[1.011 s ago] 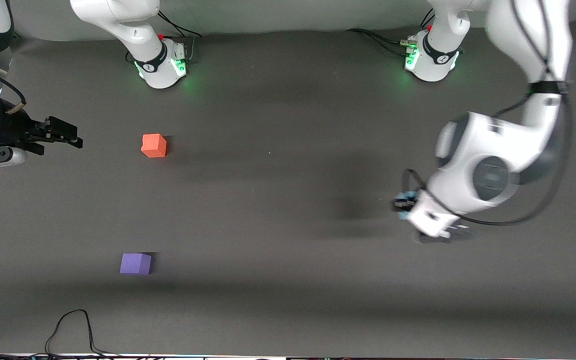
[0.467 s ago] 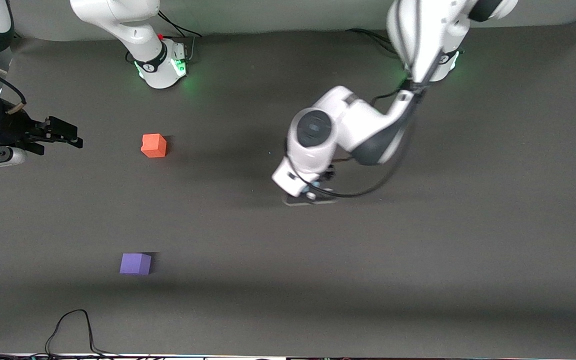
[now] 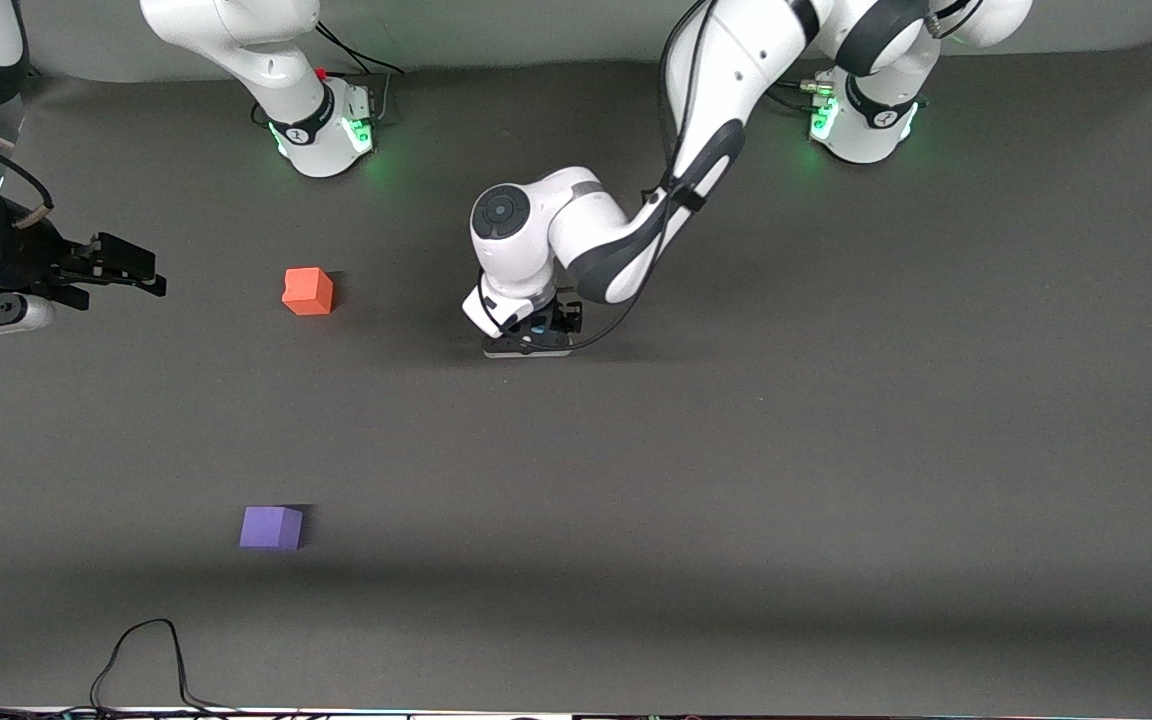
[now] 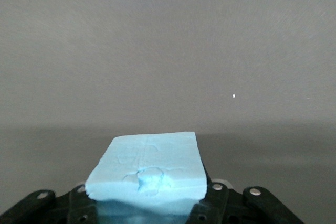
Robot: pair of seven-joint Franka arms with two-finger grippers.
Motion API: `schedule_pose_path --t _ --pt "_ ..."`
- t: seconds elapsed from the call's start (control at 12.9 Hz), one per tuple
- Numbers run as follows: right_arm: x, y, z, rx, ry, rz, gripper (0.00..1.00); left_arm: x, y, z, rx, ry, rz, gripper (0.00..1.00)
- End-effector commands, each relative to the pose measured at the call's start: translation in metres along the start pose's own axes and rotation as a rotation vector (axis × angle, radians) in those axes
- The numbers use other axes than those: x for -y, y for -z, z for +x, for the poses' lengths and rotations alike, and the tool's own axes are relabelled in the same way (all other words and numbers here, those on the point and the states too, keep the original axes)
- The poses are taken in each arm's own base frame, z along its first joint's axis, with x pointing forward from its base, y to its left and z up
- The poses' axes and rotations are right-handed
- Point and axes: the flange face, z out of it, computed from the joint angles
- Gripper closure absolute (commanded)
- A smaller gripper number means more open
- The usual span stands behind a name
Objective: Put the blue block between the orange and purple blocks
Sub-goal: 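Carry the blue cube with the left gripper to the table's middle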
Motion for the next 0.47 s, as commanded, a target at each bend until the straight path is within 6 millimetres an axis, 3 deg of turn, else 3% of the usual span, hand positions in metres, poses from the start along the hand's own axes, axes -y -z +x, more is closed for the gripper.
schedule_pose_path --t 0.0,0.31,0.39 --pt "0.002 0.002 -0.005 0.005 0.024 -0.002 0.00 -0.009 -0.017 0.000 -0.056 0.014 0.016 0.57" --pt "0.006 0.001 -0.004 0.003 0.032 0.001 0.00 -0.010 -0.035 -0.002 -0.055 0.012 0.006 0.53" --pt "0.006 0.002 -0.005 0.002 0.032 0.001 0.00 -0.008 -0.040 0.000 -0.053 0.016 0.009 0.46"
